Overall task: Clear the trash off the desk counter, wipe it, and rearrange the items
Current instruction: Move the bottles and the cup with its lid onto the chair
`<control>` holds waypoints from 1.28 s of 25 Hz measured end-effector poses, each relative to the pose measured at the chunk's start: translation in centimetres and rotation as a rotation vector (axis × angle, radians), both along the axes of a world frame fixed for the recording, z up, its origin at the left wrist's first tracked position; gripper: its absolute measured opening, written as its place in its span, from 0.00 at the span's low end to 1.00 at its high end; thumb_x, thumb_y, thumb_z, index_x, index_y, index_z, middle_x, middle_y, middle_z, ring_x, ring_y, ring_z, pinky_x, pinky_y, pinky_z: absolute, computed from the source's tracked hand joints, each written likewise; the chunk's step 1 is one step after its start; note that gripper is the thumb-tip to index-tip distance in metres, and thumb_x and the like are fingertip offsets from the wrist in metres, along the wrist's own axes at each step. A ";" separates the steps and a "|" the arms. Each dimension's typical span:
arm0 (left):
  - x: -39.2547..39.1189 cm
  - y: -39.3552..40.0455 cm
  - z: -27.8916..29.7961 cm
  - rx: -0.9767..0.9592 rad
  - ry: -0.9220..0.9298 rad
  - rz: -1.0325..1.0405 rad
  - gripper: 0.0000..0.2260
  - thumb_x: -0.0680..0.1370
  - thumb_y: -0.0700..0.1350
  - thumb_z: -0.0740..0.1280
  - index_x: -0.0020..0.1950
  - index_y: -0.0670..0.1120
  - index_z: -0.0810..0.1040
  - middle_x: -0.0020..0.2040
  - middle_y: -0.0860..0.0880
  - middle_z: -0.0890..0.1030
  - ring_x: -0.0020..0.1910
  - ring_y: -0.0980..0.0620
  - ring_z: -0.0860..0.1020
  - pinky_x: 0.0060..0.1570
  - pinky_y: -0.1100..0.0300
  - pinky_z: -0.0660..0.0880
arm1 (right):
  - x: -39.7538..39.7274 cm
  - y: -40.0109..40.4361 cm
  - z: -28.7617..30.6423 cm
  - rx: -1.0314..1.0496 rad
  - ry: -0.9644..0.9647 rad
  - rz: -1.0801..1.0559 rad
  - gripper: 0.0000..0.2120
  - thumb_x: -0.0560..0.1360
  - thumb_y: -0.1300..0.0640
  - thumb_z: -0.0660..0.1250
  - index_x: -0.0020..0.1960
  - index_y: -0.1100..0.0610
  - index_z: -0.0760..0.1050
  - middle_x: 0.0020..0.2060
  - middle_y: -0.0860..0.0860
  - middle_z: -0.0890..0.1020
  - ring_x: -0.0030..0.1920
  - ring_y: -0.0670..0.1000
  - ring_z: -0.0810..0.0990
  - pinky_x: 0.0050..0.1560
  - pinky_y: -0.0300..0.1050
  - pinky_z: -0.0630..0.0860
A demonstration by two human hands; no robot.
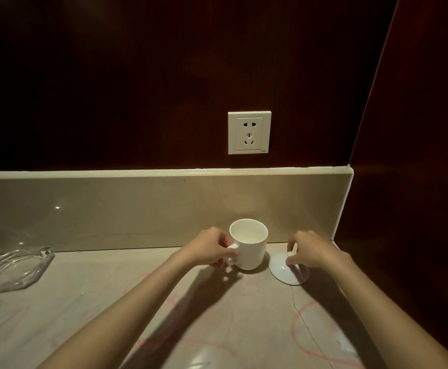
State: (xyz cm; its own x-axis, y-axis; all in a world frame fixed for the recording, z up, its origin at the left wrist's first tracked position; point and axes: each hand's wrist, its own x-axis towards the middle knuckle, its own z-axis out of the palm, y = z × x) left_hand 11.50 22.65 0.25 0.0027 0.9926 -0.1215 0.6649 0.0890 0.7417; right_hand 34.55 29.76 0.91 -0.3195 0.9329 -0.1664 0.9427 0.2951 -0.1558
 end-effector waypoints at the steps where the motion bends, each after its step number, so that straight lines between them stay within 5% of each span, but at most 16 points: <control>1: -0.2 0.1 -0.1 -0.014 -0.025 -0.001 0.07 0.76 0.45 0.71 0.40 0.43 0.77 0.38 0.44 0.82 0.35 0.51 0.81 0.38 0.60 0.79 | 0.0 0.1 -0.3 0.020 0.019 0.004 0.13 0.69 0.50 0.72 0.51 0.52 0.78 0.49 0.51 0.80 0.49 0.52 0.79 0.43 0.44 0.73; 7: -1.6 0.0 -0.7 -0.080 -0.222 0.031 0.11 0.77 0.46 0.70 0.37 0.42 0.75 0.30 0.50 0.79 0.31 0.57 0.79 0.41 0.62 0.78 | 0.2 0.2 0.2 0.142 0.068 0.038 0.09 0.69 0.50 0.73 0.45 0.53 0.80 0.44 0.50 0.82 0.44 0.52 0.80 0.40 0.43 0.73; 12: -2.3 -0.9 -0.9 -0.068 -0.365 0.048 0.12 0.77 0.44 0.70 0.34 0.44 0.75 0.24 0.57 0.76 0.27 0.62 0.76 0.33 0.71 0.73 | 0.3 -1.5 3.7 0.203 0.192 0.051 0.08 0.71 0.49 0.72 0.45 0.52 0.79 0.40 0.48 0.80 0.42 0.49 0.79 0.45 0.47 0.78; 17: -3.8 -2.7 -0.4 -0.090 -0.508 -0.005 0.09 0.75 0.43 0.71 0.36 0.41 0.76 0.32 0.50 0.79 0.46 0.45 0.83 0.52 0.59 0.80 | -0.8 -4.4 6.7 0.281 0.276 0.106 0.06 0.71 0.47 0.71 0.42 0.48 0.76 0.36 0.44 0.77 0.42 0.49 0.78 0.43 0.47 0.75; 20: -4.8 -4.6 0.7 -0.113 -0.620 -0.002 0.08 0.74 0.43 0.71 0.42 0.38 0.80 0.44 0.40 0.83 0.50 0.40 0.83 0.51 0.59 0.80 | -2.0 -6.2 7.6 0.302 0.316 0.134 0.06 0.70 0.46 0.71 0.41 0.48 0.78 0.35 0.42 0.78 0.42 0.49 0.78 0.46 0.51 0.78; 25: -7.5 -8.6 2.2 -0.086 -0.570 0.002 0.09 0.72 0.44 0.72 0.42 0.38 0.80 0.46 0.39 0.83 0.50 0.40 0.83 0.51 0.58 0.80 | -4.6 -9.4 8.5 0.340 0.381 0.194 0.08 0.70 0.45 0.71 0.43 0.49 0.79 0.37 0.43 0.80 0.41 0.46 0.79 0.45 0.52 0.79; 32: -9.9 -16.5 1.1 -0.044 -0.521 0.058 0.07 0.75 0.43 0.71 0.37 0.42 0.80 0.36 0.47 0.83 0.47 0.44 0.83 0.58 0.52 0.78 | -8.8 -14.8 8.1 0.335 0.419 0.325 0.08 0.70 0.45 0.71 0.44 0.48 0.80 0.38 0.42 0.80 0.42 0.46 0.79 0.46 0.53 0.79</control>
